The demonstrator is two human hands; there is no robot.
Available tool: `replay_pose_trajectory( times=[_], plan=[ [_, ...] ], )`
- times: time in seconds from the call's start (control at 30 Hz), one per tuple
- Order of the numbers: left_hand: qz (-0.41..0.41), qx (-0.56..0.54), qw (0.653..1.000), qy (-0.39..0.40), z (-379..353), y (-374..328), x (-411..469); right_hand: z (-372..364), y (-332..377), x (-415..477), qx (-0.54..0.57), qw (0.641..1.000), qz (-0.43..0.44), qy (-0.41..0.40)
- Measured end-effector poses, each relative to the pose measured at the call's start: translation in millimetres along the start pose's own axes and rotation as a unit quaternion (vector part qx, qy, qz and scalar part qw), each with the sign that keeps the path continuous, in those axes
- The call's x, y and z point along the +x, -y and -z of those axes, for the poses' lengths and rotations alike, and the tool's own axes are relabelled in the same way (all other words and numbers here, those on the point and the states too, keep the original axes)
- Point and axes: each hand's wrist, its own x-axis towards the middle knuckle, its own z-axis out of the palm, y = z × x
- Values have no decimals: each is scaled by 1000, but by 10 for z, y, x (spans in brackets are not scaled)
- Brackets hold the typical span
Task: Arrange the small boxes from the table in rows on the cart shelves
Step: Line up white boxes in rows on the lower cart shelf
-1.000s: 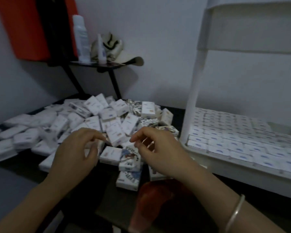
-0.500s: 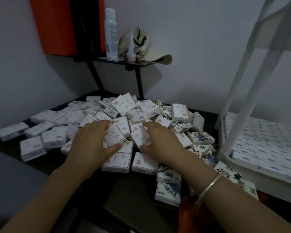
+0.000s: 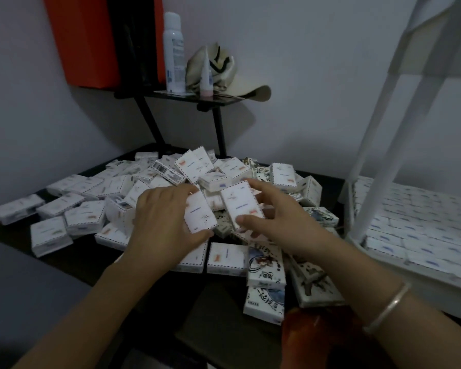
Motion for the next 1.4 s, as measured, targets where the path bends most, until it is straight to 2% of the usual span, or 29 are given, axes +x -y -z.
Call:
replay_pose_trajectory(
  times=[0.13, 0.3, 0.5, 0.57, 0.7, 0.83, 0.97, 1.07, 1.17, 1.27, 1.33, 1.4],
  plan=[
    [-54, -160, 986, 9, 47, -339, -54, 305, -22, -320, 17, 999, -3, -43],
    [-128, -280, 951, 21, 60, -1058, -105, 778, -80, -841, 34, 994, 5, -105],
    [-209, -320, 924, 15, -79, -1913, -204, 1458, -200, -1576, 68, 973, -38, -215],
    [-218, -345, 912, 34, -139, -2166, -213, 1672, -313, -1766, 40, 962, -54, -266],
    [-209, -392, 893, 77, -313, -2630, -72, 2128, -580, -2010, -5, 925, -100, -365],
    [-144, -434, 880, 130, -550, -3016, 222, 2565, -781, -2051, -45, 869, -112, -481],
    [-93, -478, 854, 184, -807, -3244, 442, 2832, -968, -1885, -153, 824, -122, -532],
    [-87, -465, 859, 198, -941, -3265, 408, 2952, -1192, -1696, -249, 792, -147, -537],
    [-112, -451, 864, 196, -955, -3232, 349, 3086, -1327, -1514, -294, 793, -200, -495],
    [-116, -445, 867, 192, -947, -3212, 346, 3216, -1434, -1399, -300, 829, -220, -417],
    [-116, -448, 866, 190, -948, -3207, 342, 3233, -1505, -1358, -257, 866, -226, -365],
    [-115, -451, 865, 188, -944, -3209, 337, 3228, -1600, -1342, -228, 881, -239, -338]
  ],
)
